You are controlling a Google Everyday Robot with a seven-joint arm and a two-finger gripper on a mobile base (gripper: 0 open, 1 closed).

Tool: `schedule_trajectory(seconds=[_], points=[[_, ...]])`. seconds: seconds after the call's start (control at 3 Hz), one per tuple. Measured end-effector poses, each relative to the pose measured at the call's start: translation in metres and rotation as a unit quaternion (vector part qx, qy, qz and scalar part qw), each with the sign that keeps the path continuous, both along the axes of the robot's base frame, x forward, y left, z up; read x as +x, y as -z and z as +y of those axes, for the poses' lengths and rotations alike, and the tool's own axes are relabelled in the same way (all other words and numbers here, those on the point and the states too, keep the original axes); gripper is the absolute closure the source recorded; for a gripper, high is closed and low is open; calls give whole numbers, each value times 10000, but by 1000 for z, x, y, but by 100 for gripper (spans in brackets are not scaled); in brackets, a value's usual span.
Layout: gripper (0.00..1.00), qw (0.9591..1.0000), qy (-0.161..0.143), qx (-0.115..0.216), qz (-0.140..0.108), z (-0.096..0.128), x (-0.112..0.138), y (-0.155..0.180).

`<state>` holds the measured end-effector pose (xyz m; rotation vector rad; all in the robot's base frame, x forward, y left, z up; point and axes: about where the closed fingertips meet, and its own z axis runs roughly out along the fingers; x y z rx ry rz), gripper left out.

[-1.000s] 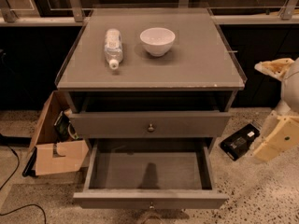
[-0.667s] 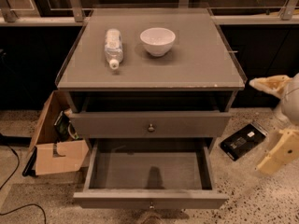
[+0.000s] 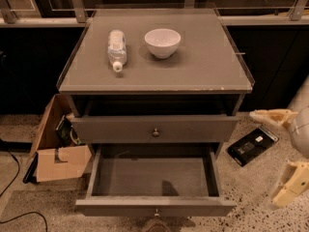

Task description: Close middle drawer

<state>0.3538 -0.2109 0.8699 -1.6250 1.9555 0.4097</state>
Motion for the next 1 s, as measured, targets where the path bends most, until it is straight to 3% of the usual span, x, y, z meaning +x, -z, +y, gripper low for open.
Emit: schedule_trajectory(seconds=[0.33,0.67,1.0], points=[[0,9996,209,186,64,-8,-10,30],[0,9996,209,186,64,-8,-10,30],[16,9996,208,187,65,-8,-10,30]])
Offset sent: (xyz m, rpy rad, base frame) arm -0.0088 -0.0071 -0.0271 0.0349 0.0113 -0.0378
